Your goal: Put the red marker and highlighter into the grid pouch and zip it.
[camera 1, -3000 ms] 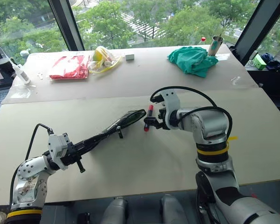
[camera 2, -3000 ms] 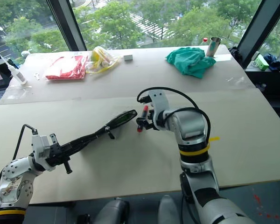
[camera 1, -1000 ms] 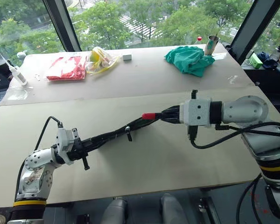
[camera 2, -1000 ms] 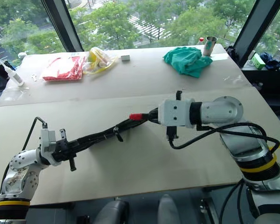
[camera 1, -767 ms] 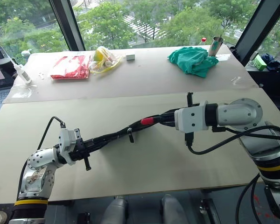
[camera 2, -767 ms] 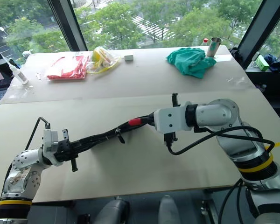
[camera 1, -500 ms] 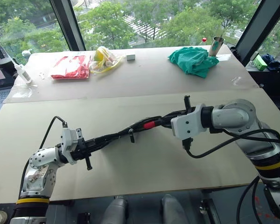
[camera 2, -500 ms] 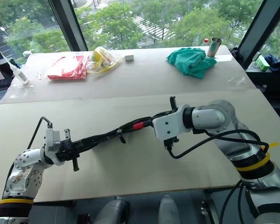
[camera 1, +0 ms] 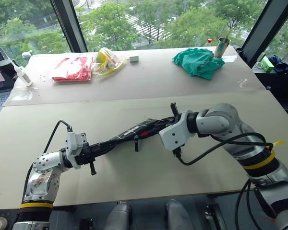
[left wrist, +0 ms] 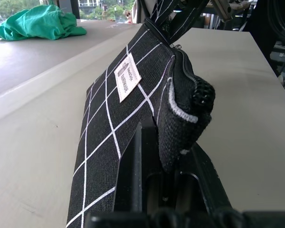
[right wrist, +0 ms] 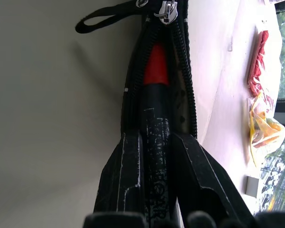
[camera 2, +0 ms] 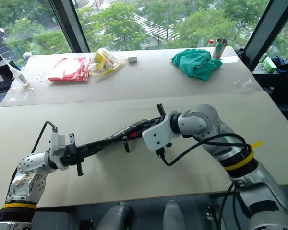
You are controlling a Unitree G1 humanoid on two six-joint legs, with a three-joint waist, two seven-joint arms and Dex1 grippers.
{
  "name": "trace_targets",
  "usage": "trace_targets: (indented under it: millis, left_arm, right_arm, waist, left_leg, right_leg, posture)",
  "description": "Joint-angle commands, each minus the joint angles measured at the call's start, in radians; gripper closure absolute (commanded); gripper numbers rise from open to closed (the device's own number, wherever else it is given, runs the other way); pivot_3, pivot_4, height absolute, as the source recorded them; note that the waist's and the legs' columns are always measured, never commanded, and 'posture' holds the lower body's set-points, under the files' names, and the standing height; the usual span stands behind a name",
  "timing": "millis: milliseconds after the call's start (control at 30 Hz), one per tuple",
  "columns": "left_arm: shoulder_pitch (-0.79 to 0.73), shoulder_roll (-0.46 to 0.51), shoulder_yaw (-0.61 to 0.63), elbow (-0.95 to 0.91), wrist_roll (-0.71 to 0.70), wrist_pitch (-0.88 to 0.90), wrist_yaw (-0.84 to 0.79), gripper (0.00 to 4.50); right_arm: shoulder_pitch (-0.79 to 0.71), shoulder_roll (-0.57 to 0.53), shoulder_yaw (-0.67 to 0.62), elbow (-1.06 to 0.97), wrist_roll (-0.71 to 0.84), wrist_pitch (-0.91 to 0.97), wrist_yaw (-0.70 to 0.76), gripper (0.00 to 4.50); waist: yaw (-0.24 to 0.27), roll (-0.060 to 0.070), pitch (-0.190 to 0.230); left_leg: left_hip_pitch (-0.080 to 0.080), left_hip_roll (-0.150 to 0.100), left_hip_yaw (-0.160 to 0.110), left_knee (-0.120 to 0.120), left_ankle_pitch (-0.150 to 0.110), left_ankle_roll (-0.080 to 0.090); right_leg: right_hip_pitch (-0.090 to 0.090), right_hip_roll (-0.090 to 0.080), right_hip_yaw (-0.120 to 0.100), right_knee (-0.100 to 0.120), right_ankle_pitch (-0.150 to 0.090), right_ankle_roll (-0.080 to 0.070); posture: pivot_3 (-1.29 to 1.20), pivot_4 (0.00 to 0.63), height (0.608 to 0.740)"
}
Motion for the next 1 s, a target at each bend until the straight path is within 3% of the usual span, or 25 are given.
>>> trace_targets:
  millis: [33, 233, 433, 500, 667, 867, 1000]
  left_arm:
    - [-0.014, -0.005, 0.005, -0.008, -0.008, -0.025, -0.011, 4.50]
    - [-0.025, -0.011, -0.002, 0.001, -0.005, -0.027, -0.014, 4.50]
    - [-0.037, -0.013, -0.004, 0.012, -0.002, -0.028, -0.021, 4.50]
    - [-0.037, -0.015, -0.004, 0.010, -0.001, -0.028, -0.020, 4.50]
    - [-0.026, -0.016, -0.002, 0.002, 0.000, -0.029, -0.017, 4.50]
    - [-0.024, -0.016, 0.004, 0.005, 0.002, -0.035, -0.008, 4.50]
    - [-0.021, -0.014, 0.008, 0.006, 0.002, -0.038, -0.007, 4.50]
  right_arm:
    - [-0.032, 0.054, 0.025, 0.036, -0.043, -0.003, -0.031, 4.02]
    - [-0.016, 0.149, 0.062, 0.065, -0.012, -0.056, -0.043, 4.02]
    - [0.007, 0.125, 0.085, 0.131, -0.006, -0.180, -0.032, 4.02]
    - [0.010, 0.134, 0.062, 0.125, 0.042, -0.131, -0.007, 3.02]
    - [-0.019, 0.108, -0.010, 0.129, 0.092, -0.040, 0.018, 1.53]
    - [-0.087, 0.019, -0.200, 0.124, 0.305, 0.158, 0.099, 1.53]
    - [-0.024, -0.113, -0.334, -0.009, 0.588, 0.509, 0.271, 1.53]
  waist:
    - [0.000, 0.000, 0.000]
    - [0.000, 0.000, 0.000]
    - [0.001, 0.000, 0.000]
    - [-0.001, 0.000, 0.000]
    - [0.000, 0.000, 0.000]
    - [0.003, 0.000, 0.000]
    - [0.004, 0.000, 0.000]
  left_leg:
    - [0.000, 0.000, 0.000, 0.000, 0.000, 0.000]
    - [0.000, 0.000, 0.000, 0.000, 0.005, -0.008]
    - [0.000, -0.001, -0.001, 0.000, 0.005, -0.008]
    - [0.000, 0.000, -0.001, 0.000, 0.005, -0.008]
    - [0.000, 0.000, -0.001, 0.000, 0.005, -0.008]
    - [-0.001, 0.000, -0.001, 0.000, 0.005, -0.008]
    - [0.000, 0.000, -0.002, 0.000, 0.001, -0.002]
  right_leg:
    - [0.000, 0.000, 0.000, 0.000, 0.000, 0.000]
    - [-0.001, 0.000, 0.000, 0.001, 0.000, 0.000]
    - [0.000, 0.000, 0.000, 0.001, 0.000, 0.000]
    - [0.000, 0.000, 0.000, 0.001, 0.000, 0.000]
    - [0.000, 0.000, 0.000, 0.002, 0.000, 0.000]
    - [0.000, 0.000, 0.000, 0.001, 0.000, 0.000]
    - [0.000, 0.000, 0.000, 0.001, 0.000, 0.000]
  posture:
    - [0.00, 0.150, 0.740]
    - [0.00, 0.150, 0.740]
    - [0.00, 0.150, 0.740]
    - [0.00, 0.150, 0.740]
    - [0.00, 0.150, 0.740]
    - [0.00, 0.150, 0.740]
    - [0.00, 0.150, 0.740]
